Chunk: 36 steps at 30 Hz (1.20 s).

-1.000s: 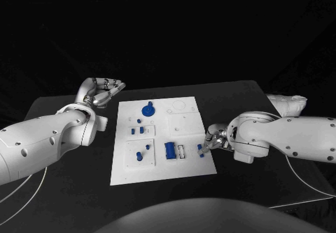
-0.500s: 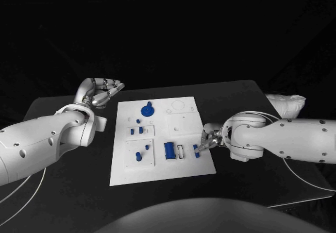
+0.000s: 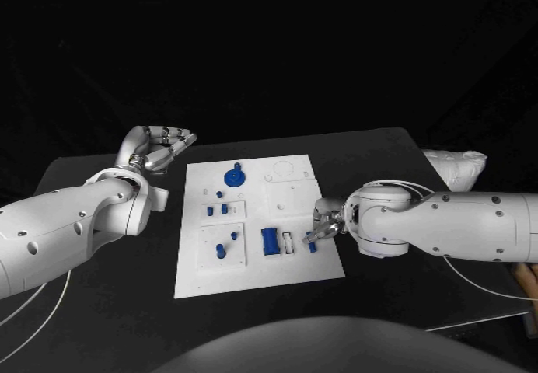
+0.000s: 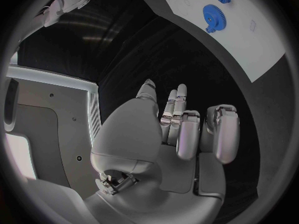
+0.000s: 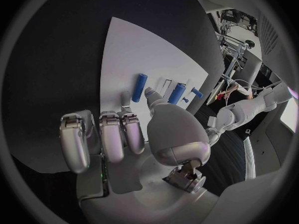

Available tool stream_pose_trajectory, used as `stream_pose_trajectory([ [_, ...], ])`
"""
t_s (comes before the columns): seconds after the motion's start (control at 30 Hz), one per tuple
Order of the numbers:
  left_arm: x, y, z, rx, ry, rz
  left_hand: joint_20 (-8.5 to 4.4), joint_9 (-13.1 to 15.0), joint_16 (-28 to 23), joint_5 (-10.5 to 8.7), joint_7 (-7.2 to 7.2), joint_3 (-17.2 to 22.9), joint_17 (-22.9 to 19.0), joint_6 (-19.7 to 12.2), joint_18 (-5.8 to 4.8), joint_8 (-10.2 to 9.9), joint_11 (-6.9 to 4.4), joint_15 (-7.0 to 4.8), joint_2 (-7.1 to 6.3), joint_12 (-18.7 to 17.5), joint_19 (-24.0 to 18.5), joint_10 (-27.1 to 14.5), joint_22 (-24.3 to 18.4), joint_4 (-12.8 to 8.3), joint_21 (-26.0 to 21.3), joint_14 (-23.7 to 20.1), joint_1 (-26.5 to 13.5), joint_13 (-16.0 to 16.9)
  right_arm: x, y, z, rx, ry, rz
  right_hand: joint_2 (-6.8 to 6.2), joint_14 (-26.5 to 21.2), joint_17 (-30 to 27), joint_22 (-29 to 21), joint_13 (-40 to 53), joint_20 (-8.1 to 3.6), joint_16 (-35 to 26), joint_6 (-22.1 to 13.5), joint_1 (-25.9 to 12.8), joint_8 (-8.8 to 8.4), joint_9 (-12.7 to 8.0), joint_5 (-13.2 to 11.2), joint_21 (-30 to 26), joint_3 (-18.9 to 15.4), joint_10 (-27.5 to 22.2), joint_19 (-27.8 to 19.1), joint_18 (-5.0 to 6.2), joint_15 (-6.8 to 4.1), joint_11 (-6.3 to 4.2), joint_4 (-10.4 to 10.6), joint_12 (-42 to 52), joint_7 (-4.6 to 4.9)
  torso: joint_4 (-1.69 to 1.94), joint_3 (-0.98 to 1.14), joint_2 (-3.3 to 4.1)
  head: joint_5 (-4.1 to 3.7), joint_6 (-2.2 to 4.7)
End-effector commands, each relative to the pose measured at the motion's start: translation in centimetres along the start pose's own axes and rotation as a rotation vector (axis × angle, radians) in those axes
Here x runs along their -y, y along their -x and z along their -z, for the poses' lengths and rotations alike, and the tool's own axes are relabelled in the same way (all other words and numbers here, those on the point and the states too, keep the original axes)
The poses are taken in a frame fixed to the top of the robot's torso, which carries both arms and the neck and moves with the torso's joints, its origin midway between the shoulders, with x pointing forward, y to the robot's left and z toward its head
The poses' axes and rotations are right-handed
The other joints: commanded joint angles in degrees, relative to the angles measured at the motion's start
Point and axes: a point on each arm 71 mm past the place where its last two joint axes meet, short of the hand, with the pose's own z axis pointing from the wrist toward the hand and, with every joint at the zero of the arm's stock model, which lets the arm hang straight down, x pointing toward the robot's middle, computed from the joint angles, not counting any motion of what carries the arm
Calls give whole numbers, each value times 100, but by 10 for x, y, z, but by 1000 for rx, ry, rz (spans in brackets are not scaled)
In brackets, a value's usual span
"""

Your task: Assemble the parts on the task board

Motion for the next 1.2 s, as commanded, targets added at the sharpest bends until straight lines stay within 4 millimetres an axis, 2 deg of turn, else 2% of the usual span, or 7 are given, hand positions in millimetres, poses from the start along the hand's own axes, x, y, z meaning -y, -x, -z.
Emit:
stream_pose_trajectory([
  [0.03,1,-2,0,-16,-9,3,29,7,-8,36,-3,-26,1234,6,-53,38,-17,24,64,12,366,5,1406,6,-24,483,-5,6,5,-7,-3,-1,-67,64,-13,598,1509,1508,1508,-33,23,56,-20,21,-834,45,26,29,607,600,-38,-65,-62,16,16,-24,9,-3,1,-1,0],
  [0.3,1,-1,0,-15,-9,0,28,12,-6,36,-9,-46,1235,28,-51,49,-22,21,80,14,360,15,1404,5,-32,483,5,7,1,-10,-1,8,-58,94,12,598,1509,1508,1508,-109,23,92,567,35,-797,381,26,458,607,600,-38,-144,-144,-444,16,-106,-4,4,0,12,0],
  [0.57,1,0,0,-16,-9,0,28,12,-6,36,-9,-46,1235,28,-51,49,-22,21,80,14,360,15,1404,5,-32,483,5,7,-3,-11,1,22,-40,120,-68,598,1509,1508,1508,-126,23,130,876,-177,-984,528,26,798,607,600,-38,-135,-119,-760,16,-64,1,3,1,9,0],
  [0.77,1,0,1,-15,-8,-1,28,12,-6,36,-9,-46,1235,28,-51,49,-22,21,80,14,360,15,1404,5,-32,483,5,7,-4,-11,3,30,-28,123,-182,598,1509,1508,1508,-70,23,263,830,-520,-1345,500,26,982,607,600,-38,-92,-48,-823,16,-6,1,1,4,17,0],
  [0.83,0,0,1,-15,-8,-1,28,12,-6,36,-9,-46,1235,28,-51,49,-22,21,80,14,360,15,1404,5,-32,483,5,7,-5,-11,3,33,-24,121,-188,598,1509,1508,1508,-70,23,310,813,-578,-1413,498,26,1015,607,600,-38,-80,-51,-821,16,2,0,2,2,18,0],
  [1.1,1,0,1,-17,-8,-1,28,12,-6,36,-9,-46,1235,28,-51,49,-22,21,80,14,360,15,1404,5,-32,483,5,7,-4,-10,5,57,1,82,-28,598,1509,1508,1508,-113,23,999,885,-1176,-2130,594,26,1529,607,600,-38,-126,-118,-843,16,-64,0,1,6,31,0],
  [1.2,1,0,1,-17,-8,-1,28,12,-6,36,-9,-46,1235,28,-51,49,-22,21,80,14,360,15,1404,5,-32,483,5,7,-5,-9,6,71,15,59,-28,598,1509,1508,1508,-133,23,1251,877,-1354,-2373,552,26,1658,607,600,-38,-148,-148,-826,16,-96,3,1,8,42,0],
])
